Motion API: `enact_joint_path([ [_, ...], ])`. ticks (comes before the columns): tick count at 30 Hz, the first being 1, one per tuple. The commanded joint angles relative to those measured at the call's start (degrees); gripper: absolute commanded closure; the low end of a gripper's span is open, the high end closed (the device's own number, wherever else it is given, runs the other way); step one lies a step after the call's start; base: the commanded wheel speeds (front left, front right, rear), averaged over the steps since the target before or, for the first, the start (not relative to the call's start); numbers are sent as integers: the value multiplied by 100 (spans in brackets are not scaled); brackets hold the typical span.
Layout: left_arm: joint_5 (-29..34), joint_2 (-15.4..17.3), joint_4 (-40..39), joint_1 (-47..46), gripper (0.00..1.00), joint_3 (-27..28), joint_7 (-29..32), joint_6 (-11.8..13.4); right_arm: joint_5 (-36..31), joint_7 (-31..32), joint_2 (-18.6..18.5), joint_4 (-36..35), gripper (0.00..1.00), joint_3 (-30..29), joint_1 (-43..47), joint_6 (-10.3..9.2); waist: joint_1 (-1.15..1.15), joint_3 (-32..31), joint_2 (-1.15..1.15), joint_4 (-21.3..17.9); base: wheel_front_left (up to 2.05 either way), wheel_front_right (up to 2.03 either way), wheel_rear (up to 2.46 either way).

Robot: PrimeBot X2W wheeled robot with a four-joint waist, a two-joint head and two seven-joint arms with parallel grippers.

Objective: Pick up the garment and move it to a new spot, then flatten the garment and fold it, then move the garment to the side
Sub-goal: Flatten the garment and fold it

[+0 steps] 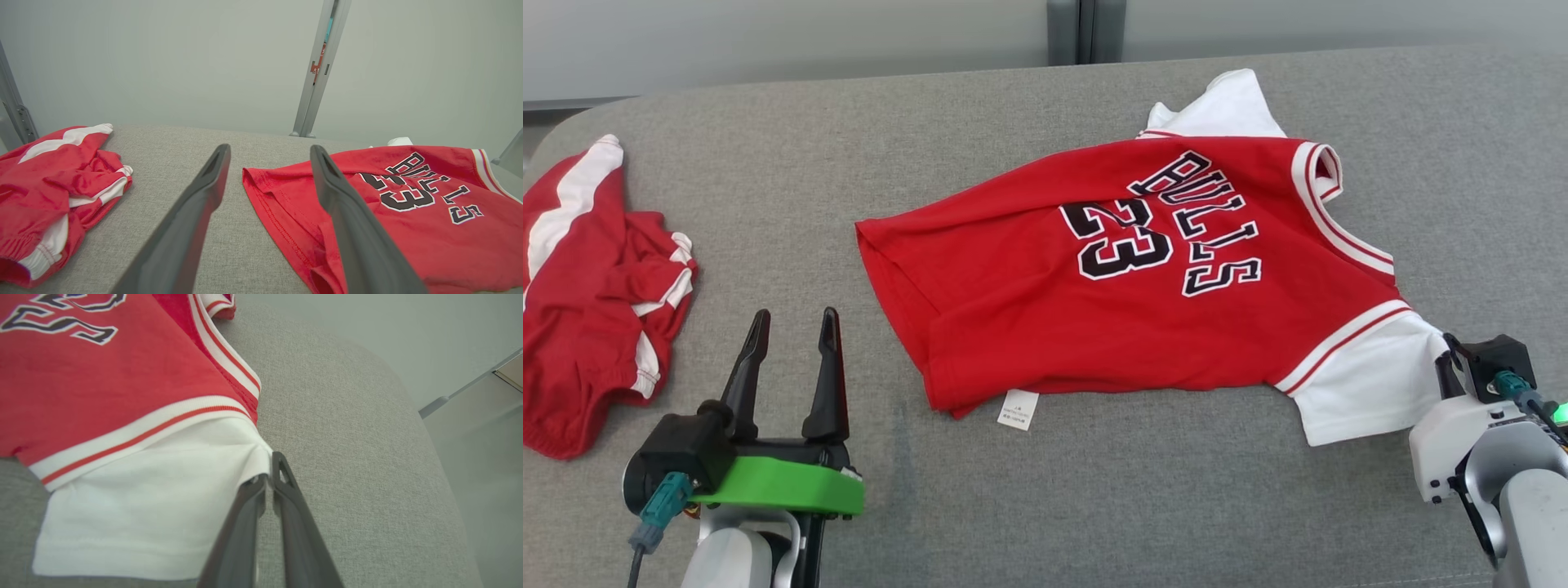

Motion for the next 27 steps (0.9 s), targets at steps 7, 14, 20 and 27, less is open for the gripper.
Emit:
enact_joint_path([
  [7, 4, 36, 54, 147, 0, -6, -3, -26, 70, 15, 51, -309, 0, -373, 294, -12, 0, -153, 0, -53, 0, 0, 0],
  [14, -32, 34, 69, 254, 0, 15, -3, -26, 211, -616, 552, -1214, 0, -931, 579, -11, 0, -304, 0, -127, 0, 0, 0],
  [20, -50, 36, 99, 347, 0, 9, -3, -26, 858, -1361, 956, -1567, 0, -490, 810, -11, 0, -440, 0, -236, 0, 0, 0],
  [27, -63, 49, 159, 424, 0, -11, -3, -26, 1363, -1572, 1055, -1291, 0, 218, 913, -11, 0, -568, 0, -321, 0, 0, 0],
])
